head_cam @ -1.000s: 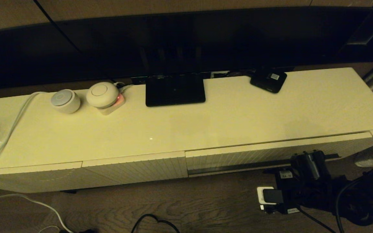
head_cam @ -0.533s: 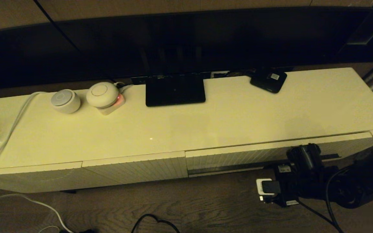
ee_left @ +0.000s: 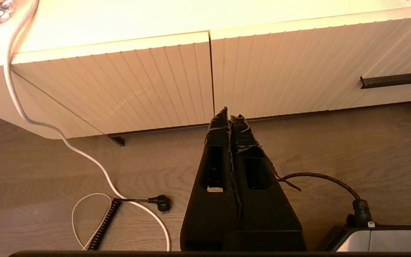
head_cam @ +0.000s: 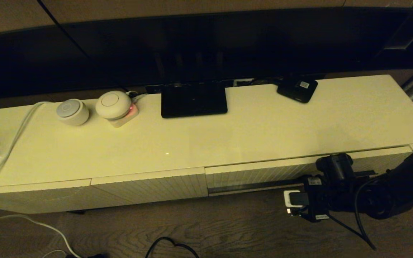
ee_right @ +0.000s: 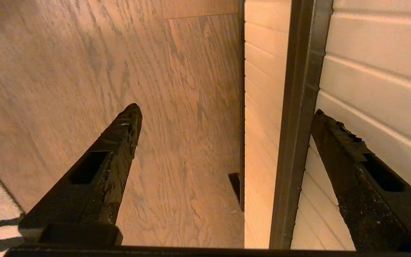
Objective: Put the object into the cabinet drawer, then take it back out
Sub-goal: Open the drawer
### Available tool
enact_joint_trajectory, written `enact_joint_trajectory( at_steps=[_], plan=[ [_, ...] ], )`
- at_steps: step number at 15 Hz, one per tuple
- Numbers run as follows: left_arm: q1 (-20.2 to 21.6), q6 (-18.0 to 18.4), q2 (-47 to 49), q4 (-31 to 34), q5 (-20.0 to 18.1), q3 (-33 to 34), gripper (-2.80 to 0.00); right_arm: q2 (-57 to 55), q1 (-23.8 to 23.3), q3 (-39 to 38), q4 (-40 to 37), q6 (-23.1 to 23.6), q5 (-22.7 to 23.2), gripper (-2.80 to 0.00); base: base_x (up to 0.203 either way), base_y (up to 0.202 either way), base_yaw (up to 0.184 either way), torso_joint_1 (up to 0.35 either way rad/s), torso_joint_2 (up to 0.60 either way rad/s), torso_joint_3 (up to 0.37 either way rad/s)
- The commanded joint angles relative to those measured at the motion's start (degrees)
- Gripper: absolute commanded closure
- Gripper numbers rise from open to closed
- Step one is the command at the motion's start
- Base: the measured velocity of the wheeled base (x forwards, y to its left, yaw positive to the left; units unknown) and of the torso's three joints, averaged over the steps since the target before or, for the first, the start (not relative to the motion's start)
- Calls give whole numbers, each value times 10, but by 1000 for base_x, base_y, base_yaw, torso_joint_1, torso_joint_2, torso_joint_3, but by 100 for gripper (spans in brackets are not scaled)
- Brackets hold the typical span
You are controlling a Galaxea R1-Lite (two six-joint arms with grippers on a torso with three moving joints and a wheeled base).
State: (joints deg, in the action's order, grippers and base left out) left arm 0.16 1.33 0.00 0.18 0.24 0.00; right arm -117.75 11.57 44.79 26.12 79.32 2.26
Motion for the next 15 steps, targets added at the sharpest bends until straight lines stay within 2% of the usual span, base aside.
enact_joint_trajectory(
  at_steps=[1,10,15],
  plan=[
    [0,0,0,0,0,2,0,-12,-1,7,2,5,0,-280,0,0,0,0,0,0],
    [0,0,0,0,0,2,0,-34,-6,41,2,16,0,-280,0,0,0,0,0,0],
    [0,0,0,0,0,2,0,-45,-6,-15,18,15,14,-280,0,0,0,0,0,0]
  ],
)
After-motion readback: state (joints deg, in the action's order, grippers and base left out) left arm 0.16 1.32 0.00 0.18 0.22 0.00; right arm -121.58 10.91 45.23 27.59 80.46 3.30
